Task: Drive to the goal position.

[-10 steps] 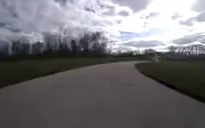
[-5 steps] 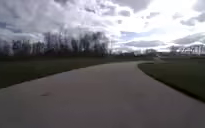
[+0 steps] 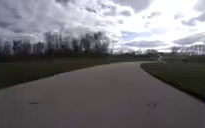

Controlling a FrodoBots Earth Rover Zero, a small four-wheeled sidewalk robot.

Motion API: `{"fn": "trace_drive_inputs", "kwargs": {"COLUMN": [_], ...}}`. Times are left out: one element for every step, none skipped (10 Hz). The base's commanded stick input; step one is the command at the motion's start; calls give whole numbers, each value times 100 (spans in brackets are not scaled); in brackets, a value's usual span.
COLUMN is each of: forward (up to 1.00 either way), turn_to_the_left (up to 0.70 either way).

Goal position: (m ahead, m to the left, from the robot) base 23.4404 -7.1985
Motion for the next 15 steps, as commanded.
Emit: {"fn": "trace_drive_inputs", "kwargs": {"forward": [98, 98, 98, 98, 98, 98, 98, 98, 98, 98, 98, 98, 98, 98, 98], "turn_to_the_left": [-39, -17, 0, 0, 0, 0, 0, 0, 0, 0, 0, 0, 0, 0, 0]}}
